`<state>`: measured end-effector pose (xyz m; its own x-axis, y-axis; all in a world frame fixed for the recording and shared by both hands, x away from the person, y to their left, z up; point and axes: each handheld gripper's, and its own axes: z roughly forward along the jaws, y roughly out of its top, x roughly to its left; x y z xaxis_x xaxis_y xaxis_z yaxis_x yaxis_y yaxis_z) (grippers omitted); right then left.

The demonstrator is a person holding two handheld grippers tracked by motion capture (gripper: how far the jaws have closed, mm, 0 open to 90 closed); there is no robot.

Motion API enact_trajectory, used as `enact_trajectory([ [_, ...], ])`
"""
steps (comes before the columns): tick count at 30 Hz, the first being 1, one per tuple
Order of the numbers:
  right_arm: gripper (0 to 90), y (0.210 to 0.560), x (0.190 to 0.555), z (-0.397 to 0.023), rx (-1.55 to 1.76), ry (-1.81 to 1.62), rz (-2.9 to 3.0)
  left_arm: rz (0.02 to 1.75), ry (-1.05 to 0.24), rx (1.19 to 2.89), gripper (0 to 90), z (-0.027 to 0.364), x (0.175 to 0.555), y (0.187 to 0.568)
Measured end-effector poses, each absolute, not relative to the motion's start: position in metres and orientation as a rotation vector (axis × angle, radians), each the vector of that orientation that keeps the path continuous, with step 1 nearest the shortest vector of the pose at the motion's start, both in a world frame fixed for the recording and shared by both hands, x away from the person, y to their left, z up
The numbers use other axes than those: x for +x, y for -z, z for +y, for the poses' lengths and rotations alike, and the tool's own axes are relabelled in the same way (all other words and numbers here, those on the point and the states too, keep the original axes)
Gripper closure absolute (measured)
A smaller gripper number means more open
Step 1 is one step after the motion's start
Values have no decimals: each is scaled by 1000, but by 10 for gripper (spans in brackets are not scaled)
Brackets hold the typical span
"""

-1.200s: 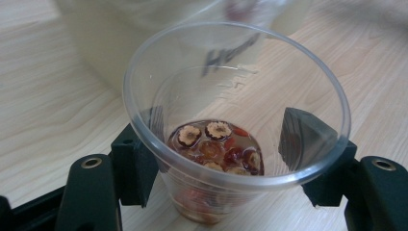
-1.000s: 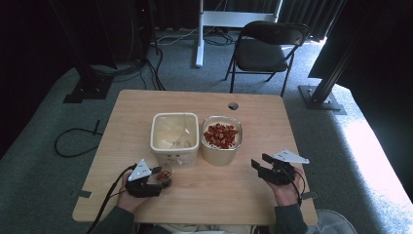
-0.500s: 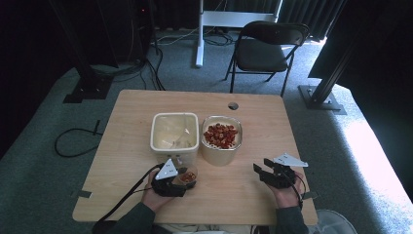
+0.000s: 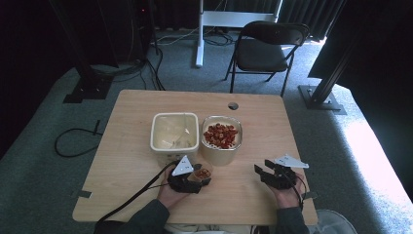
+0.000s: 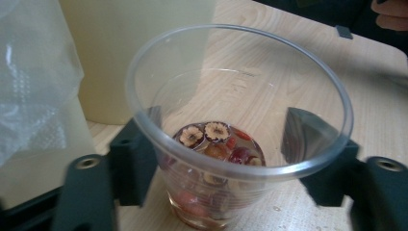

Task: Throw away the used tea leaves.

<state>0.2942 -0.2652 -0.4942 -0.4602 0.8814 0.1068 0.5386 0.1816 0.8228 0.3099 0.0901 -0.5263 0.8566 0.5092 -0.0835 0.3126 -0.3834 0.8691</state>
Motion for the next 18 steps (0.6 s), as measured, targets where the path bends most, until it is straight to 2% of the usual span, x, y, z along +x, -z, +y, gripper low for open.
enact_trajectory([
  [6, 474, 497, 293, -261, 1334, -1203, 2105, 578, -255, 2007, 199, 97, 303, 517],
  [14, 440, 509, 285, -242, 1244, -1299, 2193, 594, -312, 2008, 196, 122, 286, 512],
  [18, 367, 514, 283, -217, 1127, -1355, 2276, 629, -361, 2008, 200, 147, 276, 509],
])
